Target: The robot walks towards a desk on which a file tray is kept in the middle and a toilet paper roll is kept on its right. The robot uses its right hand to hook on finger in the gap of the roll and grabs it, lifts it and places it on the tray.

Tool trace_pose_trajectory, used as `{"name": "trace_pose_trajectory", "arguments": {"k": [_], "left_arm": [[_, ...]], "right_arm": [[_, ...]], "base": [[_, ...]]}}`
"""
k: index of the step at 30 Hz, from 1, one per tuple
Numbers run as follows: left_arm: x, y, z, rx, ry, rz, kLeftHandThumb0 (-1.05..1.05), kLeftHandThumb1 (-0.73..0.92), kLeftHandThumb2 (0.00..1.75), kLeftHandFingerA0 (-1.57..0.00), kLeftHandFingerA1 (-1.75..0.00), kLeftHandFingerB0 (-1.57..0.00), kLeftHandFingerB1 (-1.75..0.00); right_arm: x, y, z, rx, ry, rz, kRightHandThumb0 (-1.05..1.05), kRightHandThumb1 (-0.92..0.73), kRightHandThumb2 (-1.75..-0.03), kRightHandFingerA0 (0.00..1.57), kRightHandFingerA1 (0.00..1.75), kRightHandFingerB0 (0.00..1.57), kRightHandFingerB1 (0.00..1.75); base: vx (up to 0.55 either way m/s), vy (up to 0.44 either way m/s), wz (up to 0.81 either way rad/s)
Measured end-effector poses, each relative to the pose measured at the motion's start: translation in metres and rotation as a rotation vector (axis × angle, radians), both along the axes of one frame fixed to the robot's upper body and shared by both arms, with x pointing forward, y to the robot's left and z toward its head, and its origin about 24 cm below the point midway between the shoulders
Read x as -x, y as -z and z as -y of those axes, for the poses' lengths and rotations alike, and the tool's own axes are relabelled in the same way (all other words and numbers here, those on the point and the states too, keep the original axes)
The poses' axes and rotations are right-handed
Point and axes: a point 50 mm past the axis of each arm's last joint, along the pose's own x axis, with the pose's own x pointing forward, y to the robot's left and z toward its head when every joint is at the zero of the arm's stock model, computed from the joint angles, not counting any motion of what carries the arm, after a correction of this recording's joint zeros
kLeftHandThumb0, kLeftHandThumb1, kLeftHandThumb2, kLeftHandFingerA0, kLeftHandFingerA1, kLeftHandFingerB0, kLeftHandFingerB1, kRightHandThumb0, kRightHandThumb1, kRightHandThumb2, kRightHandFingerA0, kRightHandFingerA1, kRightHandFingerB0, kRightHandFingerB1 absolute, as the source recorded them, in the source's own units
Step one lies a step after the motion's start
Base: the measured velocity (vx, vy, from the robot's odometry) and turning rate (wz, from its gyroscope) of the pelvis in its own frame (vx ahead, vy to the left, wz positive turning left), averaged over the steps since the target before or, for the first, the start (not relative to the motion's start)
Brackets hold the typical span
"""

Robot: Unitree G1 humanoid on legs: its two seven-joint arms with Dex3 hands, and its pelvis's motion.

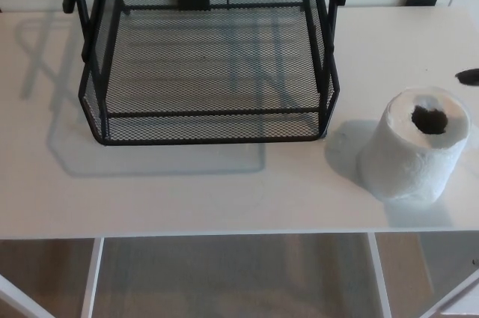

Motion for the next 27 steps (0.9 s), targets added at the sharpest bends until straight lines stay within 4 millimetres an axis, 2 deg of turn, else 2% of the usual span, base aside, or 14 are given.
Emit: {"name": "trace_pose_trajectory", "arguments": {"k": [3,5,6,9,11,13,14,17,18,21,22,23,25,27], "left_arm": [[0.0,0.0,0.0,-0.002,0.003,0.0,-0.64,0.83,0.64,-0.36,-0.56,-0.28,-0.42],[0.0,0.0,0.0,-0.002,0.005,-0.001,-0.63,0.64,1.02,-0.37,-0.64,-0.18,-0.5],[0.001,0.0,0.0,-0.002,0.004,-0.002,-0.63,0.82,0.64,-0.36,-0.56,-0.28,-0.42],[0.0,0.0,0.0,0.0,0.003,-0.001,-0.62,0.82,0.64,-0.35,-0.56,-0.28,-0.42],[-0.001,0.0,0.0,0.0,0.002,-0.001,-0.6,0.65,1.03,-0.39,-0.64,-0.19,-0.5],[-0.001,0.001,0.0,0.0,-0.001,-0.003,-0.61,0.84,0.65,-0.37,-0.55,-0.29,-0.41],[-0.001,0.001,0.0,0.0,-0.002,-0.003,-0.59,0.64,1.02,-0.37,-0.64,-0.17,-0.5],[-0.001,0.001,0.0,0.0,-0.007,-0.002,-0.59,0.64,1.03,-0.39,-0.65,-0.18,-0.51],[-0.001,0.0,0.0,-0.001,-0.006,-0.002,-0.63,0.84,0.65,-0.36,-0.54,-0.28,-0.41],[-0.001,0.0,-0.001,-0.003,-0.004,-0.007,-0.63,0.84,0.65,-0.37,-0.55,-0.28,-0.4],[0.0,0.0,-0.001,-0.003,-0.004,-0.008,-0.61,0.65,1.03,-0.39,-0.64,-0.18,-0.5],[0.0,0.0,-0.001,-0.004,-0.004,-0.01,-0.64,0.79,0.66,-0.4,-0.55,-0.28,-0.41],[0.0,0.001,-0.001,-0.007,-0.004,-0.013,-0.57,0.62,1.02,-0.39,-0.63,-0.17,-0.5],[0.0,0.001,-0.001,-0.007,-0.005,-0.013,-0.64,0.78,0.65,-0.4,-0.54,-0.28,-0.41]], "right_arm": [[0.001,0.005,-0.002,-0.005,-0.009,-0.018,-0.46,-0.55,-0.59,0.19,0.38,0.05,0.2],[0.002,0.007,-0.005,-0.002,-0.023,-0.029,-0.45,-0.54,-0.59,0.19,0.39,0.06,0.2],[0.002,0.008,-0.007,-0.001,-0.029,-0.031,-0.45,-0.54,-0.59,0.19,0.39,0.06,0.2],[0.002,0.011,-0.011,-0.009,-0.041,-0.041,-0.45,-0.55,-0.59,0.2,0.39,0.06,0.21],[0.002,0.012,-0.012,-0.014,-0.045,-0.044,-0.46,-0.55,-0.59,0.18,0.38,0.05,0.2],[0.002,0.014,-0.013,-0.019,-0.048,-0.046,-0.48,-0.56,-0.57,0.18,0.37,0.02,0.26],[0.002,0.014,-0.014,-0.019,-0.048,-0.047,-0.46,-0.55,-0.59,0.17,0.38,0.05,0.2],[0.001,0.015,-0.016,-0.029,-0.055,-0.047,-0.47,-0.56,-0.57,0.18,0.37,0.02,0.26],[0.001,0.015,-0.017,-0.031,-0.057,-0.047,-0.48,-0.56,-0.57,0.18,0.37,0.02,0.26],[0.001,0.017,-0.019,-0.037,-0.061,-0.05,-0.48,-0.57,-0.57,0.2,0.38,0.02,0.26],[0.001,0.018,-0.019,-0.036,-0.063,-0.052,-0.48,-0.57,-0.57,0.19,0.37,0.02,0.25],[0.001,0.018,-0.02,-0.033,-0.064,-0.054,-0.49,-0.57,-0.57,0.19,0.37,0.02,0.26],[0.001,0.019,-0.02,-0.026,-0.063,-0.06,-0.48,-0.57,-0.57,0.18,0.37,0.02,0.25],[0.001,0.02,-0.02,-0.02,-0.062,-0.066,-0.48,-0.58,-0.57,0.19,0.38,0.01,0.25]], "base": [[0.0,0.0,0.0],[0.0,0.0,0.0],[0.0,0.0,0.0],[0.0,0.0,0.0],[0.0,0.0,0.0],[0.0,0.0,0.0],[0.0,0.0,0.0],[0.0,0.0,0.0],[0.0,0.0,0.0],[0.0,0.0,0.0],[0.0,0.0,0.0],[0.0,0.0,0.0],[0.0,0.0,0.0],[0.0,0.0,0.0]]}}
